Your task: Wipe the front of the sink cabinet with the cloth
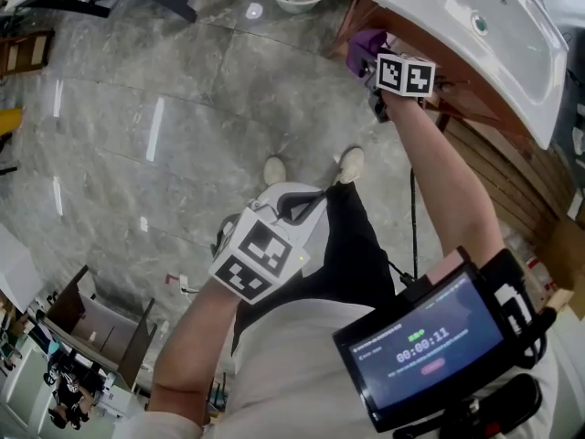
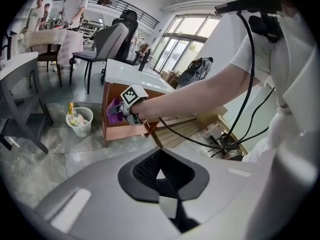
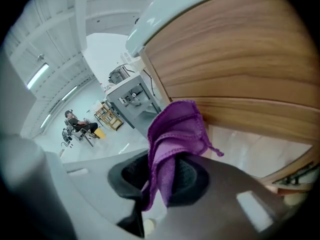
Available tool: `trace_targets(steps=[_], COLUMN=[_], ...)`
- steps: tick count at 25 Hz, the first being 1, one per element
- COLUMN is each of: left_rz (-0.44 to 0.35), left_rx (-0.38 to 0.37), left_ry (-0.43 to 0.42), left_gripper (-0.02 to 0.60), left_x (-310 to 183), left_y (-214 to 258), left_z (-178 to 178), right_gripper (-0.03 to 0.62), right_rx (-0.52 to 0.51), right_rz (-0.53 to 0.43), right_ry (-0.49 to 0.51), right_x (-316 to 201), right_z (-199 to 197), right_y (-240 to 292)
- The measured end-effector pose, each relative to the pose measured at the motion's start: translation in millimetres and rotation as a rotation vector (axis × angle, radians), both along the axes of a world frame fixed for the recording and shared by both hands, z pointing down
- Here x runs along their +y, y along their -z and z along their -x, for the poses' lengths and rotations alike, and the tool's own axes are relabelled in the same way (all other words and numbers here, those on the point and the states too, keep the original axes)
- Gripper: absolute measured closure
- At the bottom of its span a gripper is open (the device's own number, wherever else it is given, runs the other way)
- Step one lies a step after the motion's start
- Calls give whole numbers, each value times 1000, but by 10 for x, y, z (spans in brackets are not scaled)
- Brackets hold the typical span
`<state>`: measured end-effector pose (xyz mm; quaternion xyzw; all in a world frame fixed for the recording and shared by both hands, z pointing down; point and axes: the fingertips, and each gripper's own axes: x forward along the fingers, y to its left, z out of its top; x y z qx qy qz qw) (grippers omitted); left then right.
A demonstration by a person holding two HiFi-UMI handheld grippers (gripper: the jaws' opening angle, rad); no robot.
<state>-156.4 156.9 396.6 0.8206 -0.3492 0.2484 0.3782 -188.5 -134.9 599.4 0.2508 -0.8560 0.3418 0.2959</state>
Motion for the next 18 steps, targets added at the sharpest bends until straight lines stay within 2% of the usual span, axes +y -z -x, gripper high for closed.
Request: trace_targets(steps=[4, 7, 13, 18], left_rz=[-13, -15, -28, -33], left_rx=[3, 10, 32, 43], left_ry=[-64, -119, -276, -354], left_gripper=[575, 575, 575, 575], left_x=[-48, -148, -442, -538], left_y=[63, 67, 141, 80], left_z=[-283, -567, -1265, -1852], right_gripper=[513, 513, 513, 513], right_rx=[-24, -42, -11, 24], right_rz=[13, 24, 30, 19], right_ry=[-23, -68, -238, -366], right_x=[176, 255, 270, 293], right_z=[-436, -915, -2303, -3467], right_y=[110, 147, 160, 134])
